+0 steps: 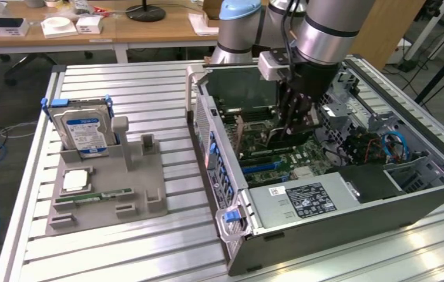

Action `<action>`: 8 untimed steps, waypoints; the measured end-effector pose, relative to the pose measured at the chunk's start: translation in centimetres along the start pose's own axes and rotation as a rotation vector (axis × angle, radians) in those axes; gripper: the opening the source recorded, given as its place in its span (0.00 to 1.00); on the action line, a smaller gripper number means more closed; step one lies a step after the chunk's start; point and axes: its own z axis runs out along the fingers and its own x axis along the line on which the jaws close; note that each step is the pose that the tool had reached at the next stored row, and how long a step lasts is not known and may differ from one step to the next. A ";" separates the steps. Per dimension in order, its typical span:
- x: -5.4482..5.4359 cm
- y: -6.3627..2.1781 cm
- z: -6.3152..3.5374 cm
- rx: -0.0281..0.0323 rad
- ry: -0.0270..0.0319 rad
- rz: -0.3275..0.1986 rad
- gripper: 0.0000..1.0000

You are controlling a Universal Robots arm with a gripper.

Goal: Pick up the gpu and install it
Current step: 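Insert the gpu into the slot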

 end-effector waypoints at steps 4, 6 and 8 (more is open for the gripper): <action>0.1 0.22 0.22 0.0000 0.0003 0.000 0.26; 0.1 0.33 0.39 -0.0001 0.0003 0.000 0.26; 0.1 0.42 0.61 -0.0001 0.0003 0.000 0.26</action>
